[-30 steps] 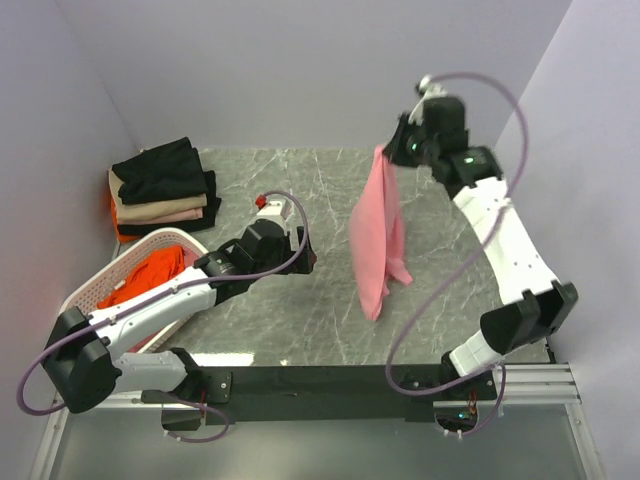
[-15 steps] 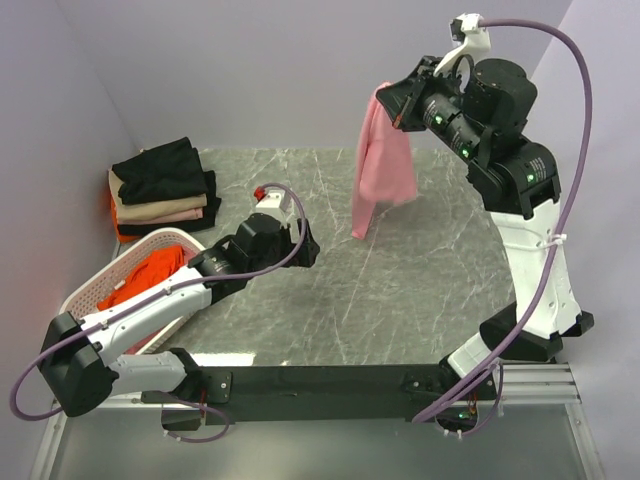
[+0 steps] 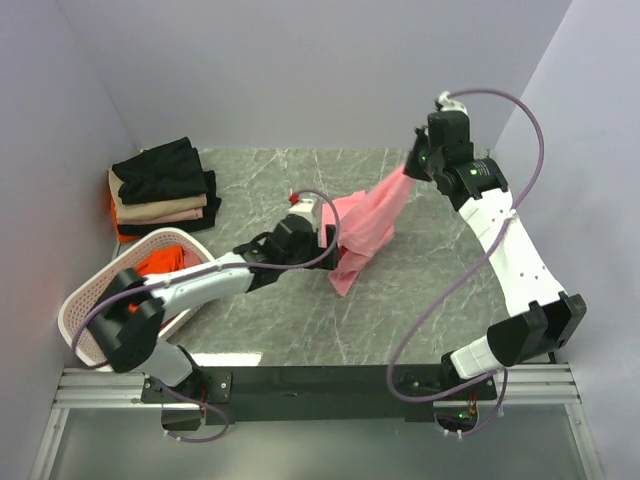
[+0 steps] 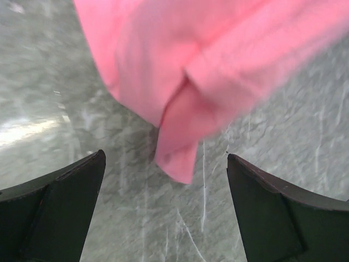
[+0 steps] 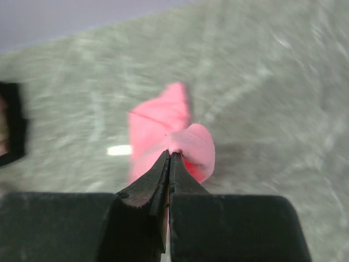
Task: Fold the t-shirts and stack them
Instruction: Flatten the tshirt out
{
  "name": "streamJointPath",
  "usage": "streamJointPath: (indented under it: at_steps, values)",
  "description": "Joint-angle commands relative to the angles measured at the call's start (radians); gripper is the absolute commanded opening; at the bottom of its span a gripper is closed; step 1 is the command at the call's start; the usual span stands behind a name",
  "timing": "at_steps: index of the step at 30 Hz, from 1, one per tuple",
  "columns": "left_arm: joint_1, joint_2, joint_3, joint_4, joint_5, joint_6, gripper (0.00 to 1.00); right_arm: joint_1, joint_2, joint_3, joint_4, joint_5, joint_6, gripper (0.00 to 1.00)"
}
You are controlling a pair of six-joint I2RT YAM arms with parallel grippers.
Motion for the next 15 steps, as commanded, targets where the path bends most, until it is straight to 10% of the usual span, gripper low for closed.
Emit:
streamJointPath:
  at_steps: [1,15]
  values:
    - [-0.043,0.088,0.061,0.083,0.024,0.025,0.99,-0.089,-0.078,-0.097,0.109,0.012,0.032,0.00]
    - [-0.080,0.352,0.190,0.060,-0.160,-0.018,0.99,-0.189,-0.107,-0.265,0.160,-0.080,0.013,0.00]
